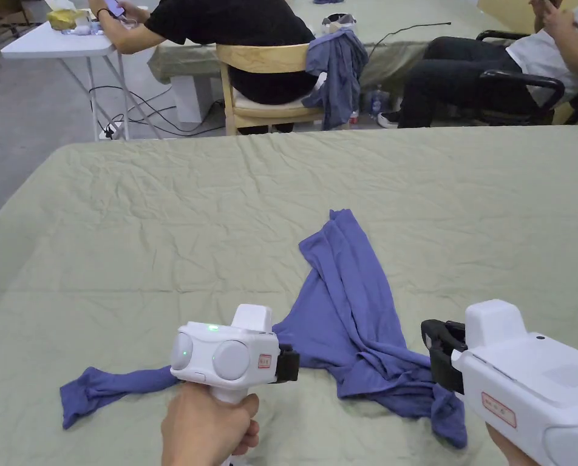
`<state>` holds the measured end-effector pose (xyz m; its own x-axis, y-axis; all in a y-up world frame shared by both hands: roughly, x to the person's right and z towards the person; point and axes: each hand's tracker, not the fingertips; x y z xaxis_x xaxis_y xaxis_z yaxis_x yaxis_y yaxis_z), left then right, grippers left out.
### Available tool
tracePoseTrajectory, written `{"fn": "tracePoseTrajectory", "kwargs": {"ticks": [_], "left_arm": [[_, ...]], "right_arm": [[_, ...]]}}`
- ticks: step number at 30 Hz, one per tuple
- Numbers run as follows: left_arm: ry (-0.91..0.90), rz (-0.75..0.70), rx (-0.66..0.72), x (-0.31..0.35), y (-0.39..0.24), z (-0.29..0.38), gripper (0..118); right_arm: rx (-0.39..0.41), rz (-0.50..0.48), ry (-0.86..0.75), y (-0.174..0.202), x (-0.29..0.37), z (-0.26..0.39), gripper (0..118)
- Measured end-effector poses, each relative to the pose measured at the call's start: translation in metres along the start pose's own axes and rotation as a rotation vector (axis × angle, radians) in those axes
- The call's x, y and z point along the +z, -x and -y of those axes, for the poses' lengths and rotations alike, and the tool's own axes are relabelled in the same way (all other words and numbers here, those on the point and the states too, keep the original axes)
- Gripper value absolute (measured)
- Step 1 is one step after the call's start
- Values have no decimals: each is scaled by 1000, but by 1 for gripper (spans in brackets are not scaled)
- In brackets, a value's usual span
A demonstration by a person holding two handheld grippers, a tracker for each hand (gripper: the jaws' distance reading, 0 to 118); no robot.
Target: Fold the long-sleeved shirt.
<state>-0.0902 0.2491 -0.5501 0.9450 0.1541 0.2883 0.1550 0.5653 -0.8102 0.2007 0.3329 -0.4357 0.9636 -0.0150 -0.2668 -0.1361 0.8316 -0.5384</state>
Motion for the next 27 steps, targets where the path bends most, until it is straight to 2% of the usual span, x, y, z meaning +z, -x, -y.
{"fn": "tracePoseTrajectory", "kwargs": {"ticks": [10,12,14,16,17,19,21,24,26,27], "left_arm": [[66,40,37,-111,-5,-36,45],[106,47,29,-134,-6,-34,41],[203,27,77,-162,-2,-24,40],[95,47,92,-153,-1,-18,40],[122,37,74,-151,-4,-20,39],[127,16,35,-152,-4,-22,29],[114,10,18,-153,-4,-21,8],[111,35,20,-148,-2,-19,4],[109,51,77,-151,3,-16,3],[106,63,113,-151,6,-16,3]], "right_arm": [[-68,26,119,-36,-59,19,2],[-83,25,139,-41,-69,21,2],[-92,27,153,-44,-77,24,2],[-91,25,164,-46,-83,24,2],[-90,25,166,-45,-85,25,2],[-91,21,169,-46,-91,25,2],[-95,13,178,-46,-98,23,2],[-89,4,187,-47,-107,14,2],[-62,-26,191,-49,-122,-2,3],[-19,-44,199,-51,-132,-13,13]]}}
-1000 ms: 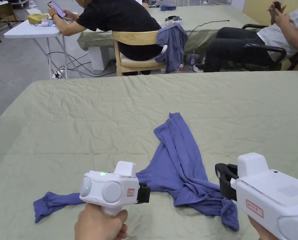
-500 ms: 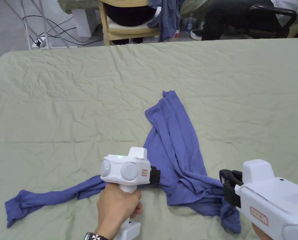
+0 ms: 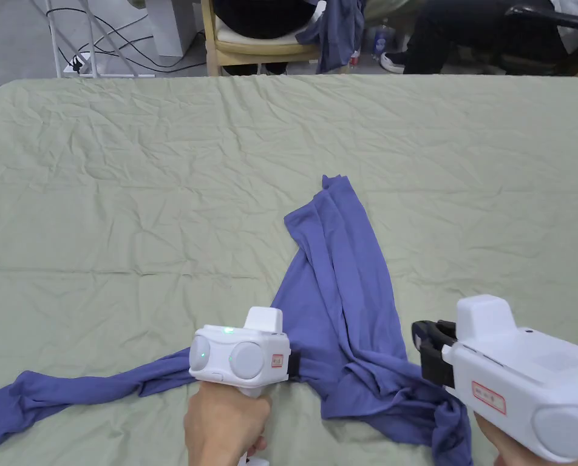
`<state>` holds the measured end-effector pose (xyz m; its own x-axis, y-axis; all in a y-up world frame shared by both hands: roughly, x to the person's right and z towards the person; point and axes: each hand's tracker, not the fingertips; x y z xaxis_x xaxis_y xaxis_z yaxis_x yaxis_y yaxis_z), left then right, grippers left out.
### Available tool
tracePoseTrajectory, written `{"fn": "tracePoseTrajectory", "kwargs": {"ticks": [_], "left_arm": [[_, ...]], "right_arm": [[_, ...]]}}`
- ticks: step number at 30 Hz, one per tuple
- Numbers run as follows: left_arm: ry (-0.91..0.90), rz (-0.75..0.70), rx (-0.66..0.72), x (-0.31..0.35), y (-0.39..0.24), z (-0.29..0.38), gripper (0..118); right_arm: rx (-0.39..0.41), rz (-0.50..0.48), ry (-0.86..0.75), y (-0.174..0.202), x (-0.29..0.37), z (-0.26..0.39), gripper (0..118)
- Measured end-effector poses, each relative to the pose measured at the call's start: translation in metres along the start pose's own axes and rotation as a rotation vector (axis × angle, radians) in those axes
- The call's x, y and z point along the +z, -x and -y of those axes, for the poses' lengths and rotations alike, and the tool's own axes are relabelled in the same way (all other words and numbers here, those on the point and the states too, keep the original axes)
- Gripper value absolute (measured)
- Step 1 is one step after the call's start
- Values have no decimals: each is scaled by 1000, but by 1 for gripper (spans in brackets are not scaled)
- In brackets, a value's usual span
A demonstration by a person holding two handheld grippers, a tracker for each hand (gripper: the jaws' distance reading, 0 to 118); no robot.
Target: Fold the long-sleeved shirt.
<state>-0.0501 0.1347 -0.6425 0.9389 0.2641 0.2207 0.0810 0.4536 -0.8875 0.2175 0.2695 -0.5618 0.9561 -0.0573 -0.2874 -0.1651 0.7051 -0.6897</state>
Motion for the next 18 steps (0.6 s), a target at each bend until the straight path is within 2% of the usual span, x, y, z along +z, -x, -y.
{"fn": "tracePoseTrajectory", "kwargs": {"ticks": [3,6,10,11,15,18], "left_arm": [[0,-1,9,0,0,0,2],[11,-12,-11,-2,-1,-2,2],[31,-13,-9,-5,0,-6,2],[34,-10,-6,-5,2,-6,2],[36,-2,11,-3,1,-5,2],[38,-7,3,-3,-1,-5,2]], "right_arm": [[150,-9,103,-5,-37,-51,68],[280,-22,87,-4,-81,-107,67],[432,-122,139,5,-162,-168,67],[472,-122,163,11,-185,-180,67],[539,-135,236,31,-267,-212,67],[550,-166,302,39,-317,-222,66]]}}
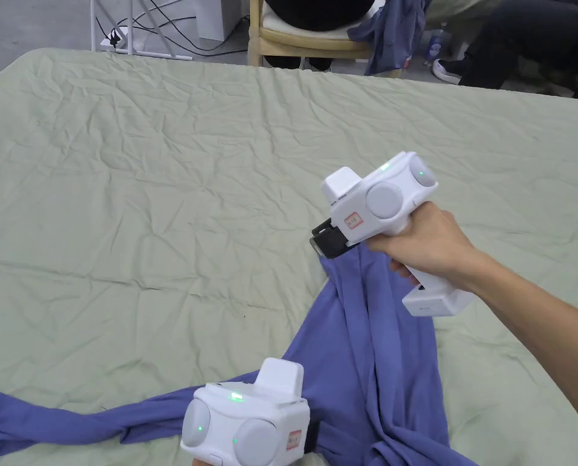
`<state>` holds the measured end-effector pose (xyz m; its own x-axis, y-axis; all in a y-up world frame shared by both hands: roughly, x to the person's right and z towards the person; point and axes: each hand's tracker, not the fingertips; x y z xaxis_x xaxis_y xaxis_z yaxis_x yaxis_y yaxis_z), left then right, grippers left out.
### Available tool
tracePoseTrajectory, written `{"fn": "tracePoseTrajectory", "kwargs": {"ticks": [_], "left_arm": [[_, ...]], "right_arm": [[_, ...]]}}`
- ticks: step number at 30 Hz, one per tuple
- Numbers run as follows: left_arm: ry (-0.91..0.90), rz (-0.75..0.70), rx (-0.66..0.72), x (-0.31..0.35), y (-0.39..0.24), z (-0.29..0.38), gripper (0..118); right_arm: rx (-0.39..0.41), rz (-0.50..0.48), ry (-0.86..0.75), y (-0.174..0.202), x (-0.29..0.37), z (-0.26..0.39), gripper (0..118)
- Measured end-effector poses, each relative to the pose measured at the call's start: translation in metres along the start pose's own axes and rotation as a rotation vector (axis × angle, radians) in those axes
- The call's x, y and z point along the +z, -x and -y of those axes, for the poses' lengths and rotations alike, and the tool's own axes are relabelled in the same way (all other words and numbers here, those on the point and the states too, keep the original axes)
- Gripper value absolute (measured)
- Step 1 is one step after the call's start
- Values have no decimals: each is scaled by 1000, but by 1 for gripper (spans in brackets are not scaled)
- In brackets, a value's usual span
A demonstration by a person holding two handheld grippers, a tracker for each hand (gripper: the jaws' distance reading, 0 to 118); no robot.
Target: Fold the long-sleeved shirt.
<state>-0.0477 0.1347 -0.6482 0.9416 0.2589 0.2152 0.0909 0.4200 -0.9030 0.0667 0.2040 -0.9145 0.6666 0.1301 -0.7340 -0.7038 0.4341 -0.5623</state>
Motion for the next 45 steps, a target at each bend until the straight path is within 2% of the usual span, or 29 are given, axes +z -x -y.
{"fn": "tracePoseTrajectory", "kwargs": {"ticks": [2,5,6,7,9,10,11,12,13,19,28,33,40,45], "left_arm": [[0,-2,-7,0,-1,0,2],[1,7,8,-2,1,1,2],[2,8,7,-2,2,0,2],[4,8,6,-3,1,0,2],[1,6,3,-3,0,1,2],[-2,6,3,-3,1,1,2],[-5,7,6,-3,1,2,2],[-12,8,5,-3,1,3,2],[-24,13,-3,-1,1,6,2],[-86,32,62,14,6,13,2],[-221,3,75,82,3,-4,1],[-340,-43,25,148,8,-24,1],[-547,-137,-99,279,27,-73,1],[-724,-174,-90,380,41,-113,1]], "right_arm": [[42,4,42,-3,-28,-8,66],[91,42,130,-7,-65,-8,60],[50,2,144,-9,-71,-5,58],[2,16,87,-7,-68,-2,59],[52,23,87,-4,-61,0,55],[47,4,86,-6,-59,0,47],[36,-24,93,-7,-57,-2,32],[22,-23,90,1,-47,-1,8],[13,32,71,6,-42,0,8],[-52,68,-37,9,15,6,7],[-159,127,-300,-2,190,29,7],[-205,197,-428,4,303,60,7],[-265,307,-592,19,441,94,7],[-290,373,-668,29,518,101,8]]}}
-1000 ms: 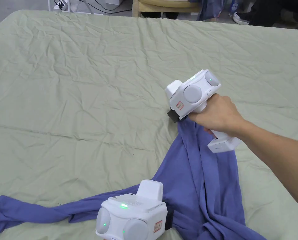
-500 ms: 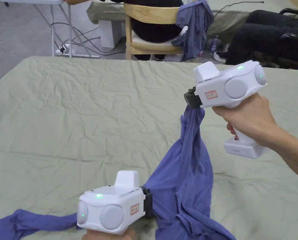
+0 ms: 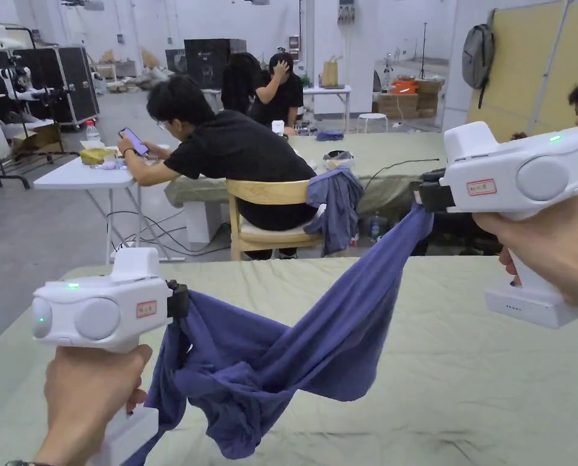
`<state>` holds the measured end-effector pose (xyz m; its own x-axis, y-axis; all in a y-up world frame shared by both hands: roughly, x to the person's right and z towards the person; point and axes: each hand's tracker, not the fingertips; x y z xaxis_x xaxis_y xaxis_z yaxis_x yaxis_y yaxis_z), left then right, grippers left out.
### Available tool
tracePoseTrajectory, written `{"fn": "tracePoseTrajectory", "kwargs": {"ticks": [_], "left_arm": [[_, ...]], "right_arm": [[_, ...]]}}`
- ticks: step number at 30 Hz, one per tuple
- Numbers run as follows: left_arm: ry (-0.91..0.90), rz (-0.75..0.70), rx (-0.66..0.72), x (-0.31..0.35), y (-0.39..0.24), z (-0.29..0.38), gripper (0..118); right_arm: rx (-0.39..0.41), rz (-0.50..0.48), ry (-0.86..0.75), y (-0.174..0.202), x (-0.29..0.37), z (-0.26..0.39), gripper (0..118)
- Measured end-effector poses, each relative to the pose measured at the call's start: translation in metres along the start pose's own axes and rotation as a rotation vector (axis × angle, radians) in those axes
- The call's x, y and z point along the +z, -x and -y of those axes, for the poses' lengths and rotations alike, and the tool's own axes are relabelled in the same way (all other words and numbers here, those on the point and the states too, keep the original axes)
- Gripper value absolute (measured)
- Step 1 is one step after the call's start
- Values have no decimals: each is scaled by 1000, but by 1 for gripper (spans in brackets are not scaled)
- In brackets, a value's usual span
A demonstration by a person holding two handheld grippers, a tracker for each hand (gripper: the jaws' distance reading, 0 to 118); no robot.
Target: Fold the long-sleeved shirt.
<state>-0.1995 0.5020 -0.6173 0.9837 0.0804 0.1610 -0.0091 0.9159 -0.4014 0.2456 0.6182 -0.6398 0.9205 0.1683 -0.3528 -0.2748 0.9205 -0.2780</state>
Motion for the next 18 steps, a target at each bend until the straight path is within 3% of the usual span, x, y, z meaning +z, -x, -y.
{"fn": "tracePoseTrajectory", "kwargs": {"ticks": [3,11,16,18], "left_arm": [[-77,-34,-83,33,5,-55,1],[-215,-73,-118,101,32,-184,1],[-261,-88,-95,125,38,-241,1],[-286,-47,-26,131,42,-256,1]], "right_arm": [[-19,50,-59,-10,33,-26,8],[-112,194,-175,-54,114,-83,8],[-162,260,-220,-76,149,-111,8],[-153,305,-233,-77,159,-123,8]]}}
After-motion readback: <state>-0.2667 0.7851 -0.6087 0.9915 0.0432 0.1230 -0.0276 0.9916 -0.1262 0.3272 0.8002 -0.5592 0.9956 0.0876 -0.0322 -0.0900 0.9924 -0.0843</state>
